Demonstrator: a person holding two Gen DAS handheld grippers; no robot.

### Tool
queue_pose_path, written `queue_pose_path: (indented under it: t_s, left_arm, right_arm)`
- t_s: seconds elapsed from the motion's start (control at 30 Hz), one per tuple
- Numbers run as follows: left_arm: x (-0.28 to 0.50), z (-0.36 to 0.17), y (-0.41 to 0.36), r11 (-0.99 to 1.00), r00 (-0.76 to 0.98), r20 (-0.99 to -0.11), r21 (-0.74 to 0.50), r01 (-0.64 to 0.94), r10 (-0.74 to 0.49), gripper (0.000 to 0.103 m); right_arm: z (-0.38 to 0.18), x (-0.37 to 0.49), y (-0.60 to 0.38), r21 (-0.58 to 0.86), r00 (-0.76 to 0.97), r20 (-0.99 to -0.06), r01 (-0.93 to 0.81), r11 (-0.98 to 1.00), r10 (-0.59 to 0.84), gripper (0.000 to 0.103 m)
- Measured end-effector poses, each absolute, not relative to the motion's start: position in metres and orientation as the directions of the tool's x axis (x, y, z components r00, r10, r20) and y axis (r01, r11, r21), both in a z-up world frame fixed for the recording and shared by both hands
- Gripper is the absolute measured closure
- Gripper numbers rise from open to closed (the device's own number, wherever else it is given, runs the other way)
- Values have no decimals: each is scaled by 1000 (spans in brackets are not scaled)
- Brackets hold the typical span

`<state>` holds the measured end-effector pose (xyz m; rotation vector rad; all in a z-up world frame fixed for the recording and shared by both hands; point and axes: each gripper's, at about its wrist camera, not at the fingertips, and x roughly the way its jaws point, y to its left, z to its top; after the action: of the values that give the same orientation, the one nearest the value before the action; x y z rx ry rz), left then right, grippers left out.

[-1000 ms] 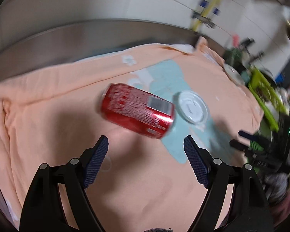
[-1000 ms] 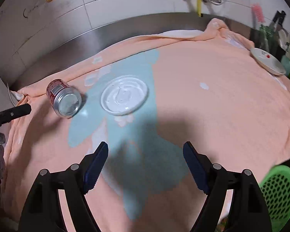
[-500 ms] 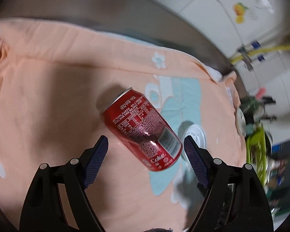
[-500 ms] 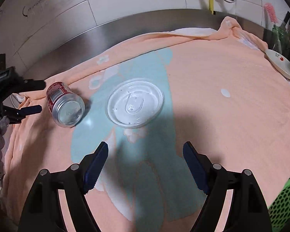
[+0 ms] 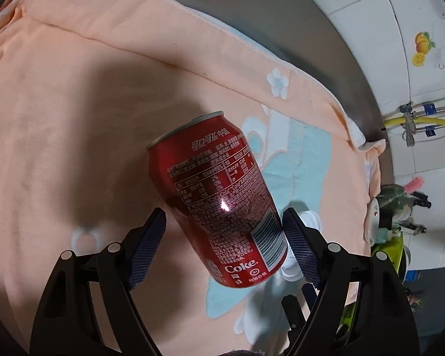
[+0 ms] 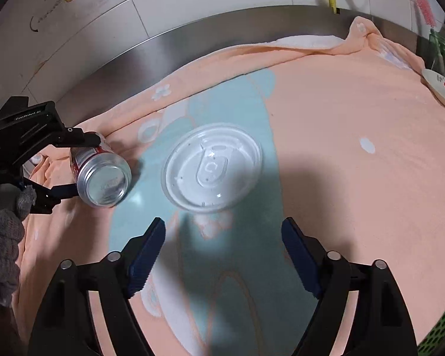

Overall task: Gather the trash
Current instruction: 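Close the right tool on the white plastic lid and lift it, then drop the white lid into the basket with the right tool while the left drops the Coke can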

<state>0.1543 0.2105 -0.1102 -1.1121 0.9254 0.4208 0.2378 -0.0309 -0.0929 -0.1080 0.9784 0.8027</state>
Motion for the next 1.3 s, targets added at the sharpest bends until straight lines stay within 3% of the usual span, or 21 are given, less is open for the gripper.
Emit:
queue_pose_path:
  t_s: [0.33, 0.73, 1.3]
  left_arm:
    - [166, -111, 213, 437, 570, -806, -575, -692, -158, 23]
    - [178, -114, 209, 457, 560, -810, -570, -682, -174, 23]
    - [184, -103, 197, 608, 547, -824, -513, -606, -149, 28]
  right_arm:
    - [-94, 246, 8, 207, 298, -796, -685, 699, 527, 12]
    - [-106, 253, 30, 114, 342, -819, -689, 715, 461, 11]
    - [-82, 232, -30, 152, 391, -774, -648, 746, 498, 22]
